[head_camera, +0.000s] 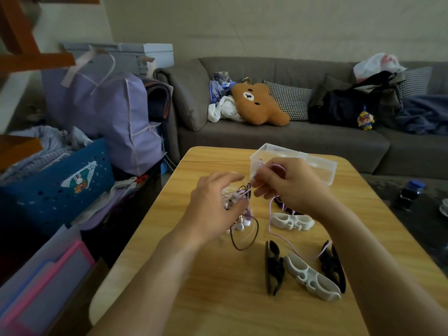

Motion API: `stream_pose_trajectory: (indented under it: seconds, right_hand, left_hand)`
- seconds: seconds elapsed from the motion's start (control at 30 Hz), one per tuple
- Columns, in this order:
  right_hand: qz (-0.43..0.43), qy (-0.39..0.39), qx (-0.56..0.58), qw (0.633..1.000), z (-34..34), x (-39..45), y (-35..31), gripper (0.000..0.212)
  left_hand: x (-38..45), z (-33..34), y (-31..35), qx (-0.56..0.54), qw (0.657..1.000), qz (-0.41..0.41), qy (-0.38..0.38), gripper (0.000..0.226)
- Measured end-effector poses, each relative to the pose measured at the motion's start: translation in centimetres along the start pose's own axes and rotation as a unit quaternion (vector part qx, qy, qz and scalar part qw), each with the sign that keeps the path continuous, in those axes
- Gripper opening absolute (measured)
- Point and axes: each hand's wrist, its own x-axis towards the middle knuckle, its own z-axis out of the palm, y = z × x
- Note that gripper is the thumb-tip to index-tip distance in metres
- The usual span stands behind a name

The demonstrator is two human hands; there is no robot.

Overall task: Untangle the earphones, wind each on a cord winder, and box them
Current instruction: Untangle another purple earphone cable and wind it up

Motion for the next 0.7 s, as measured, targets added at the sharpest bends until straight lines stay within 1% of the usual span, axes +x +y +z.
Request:
stream_pose_trajectory:
  seconds: [0.07, 0.1, 0.13, 0.17, 0.2, 0.27, 0.33, 0.4, 0.47, 0.5, 0.57, 0.63, 0.7]
  right_hand:
    - [0.004, -0.009, 0.037, 0.999, 0.2, -0.1, -0.3, 0.023]
    - [0.007, 0.003, 0.049, 0.999, 0.3, -0.1, -0.4, 0.024]
    - [0.010, 0.022, 0.065, 0.998, 0.4, 0.0, -0.4, 0.025]
    - [0.018, 0.043, 0.087, 0.995, 0.3, 0.1, -0.4, 0.027]
    - [0.034, 0.061, 0.122, 0.990, 0.3, 0.2, -0.4, 0.027]
    - [0.080, 0.074, 0.219, 0.970, 0.3, 0.3, -0.5, 0.027]
    - [0.120, 0.047, 0.312, 0.941, 0.6, 0.2, -0.7, 0.027]
    - [0.141, 0.022, 0.351, 0.926, 1.2, 0.0, -0.9, 0.026]
    - [0.148, 0.029, 0.346, 0.926, 1.8, -0.1, -0.8, 0.028]
    - [0.150, 0.039, 0.330, 0.931, 2.0, 0.0, -0.7, 0.028]
    - [0.145, 0.051, 0.286, 0.946, 2.0, 0.0, -0.3, 0.029]
    - [0.132, 0.069, 0.243, 0.958, 1.9, 0.0, -0.1, 0.031]
    - [0.118, 0.123, 0.182, 0.968, 1.7, 0.1, -0.1, 0.034]
  left_hand:
    - [0.2, -0.1, -0.2, 0.070, 0.991, 0.037, 0.105, 0.018]
    - [0.3, -0.3, -0.3, 0.093, 0.983, 0.050, 0.150, 0.009]
    - [0.4, -0.5, -0.4, 0.086, 0.979, 0.056, 0.174, 0.005]
    - [0.4, -0.7, -0.5, 0.043, 0.982, 0.050, 0.178, 0.003]
    - [0.5, -0.8, -0.3, -0.022, 0.985, 0.034, 0.168, 0.001]
    - [0.5, -1.0, 0.1, -0.128, 0.979, -0.009, 0.160, 0.009]
    - [0.6, -0.9, 0.3, -0.153, 0.976, -0.045, 0.147, 0.015]
    - [0.5, -0.7, 0.3, -0.156, 0.981, -0.079, 0.088, 0.031]
    - [0.4, -0.4, 0.0, -0.198, 0.976, -0.093, 0.001, 0.051]
    - [0.3, -0.3, 0.1, -0.213, 0.973, -0.085, -0.039, 0.053]
    - [0.1, -0.3, 0.2, -0.186, 0.977, -0.056, -0.085, 0.044]
    - [0.1, -0.4, 0.1, -0.150, 0.983, -0.041, -0.094, 0.030]
    - [0.1, -0.6, 0.0, -0.158, 0.982, -0.049, -0.094, 0.019]
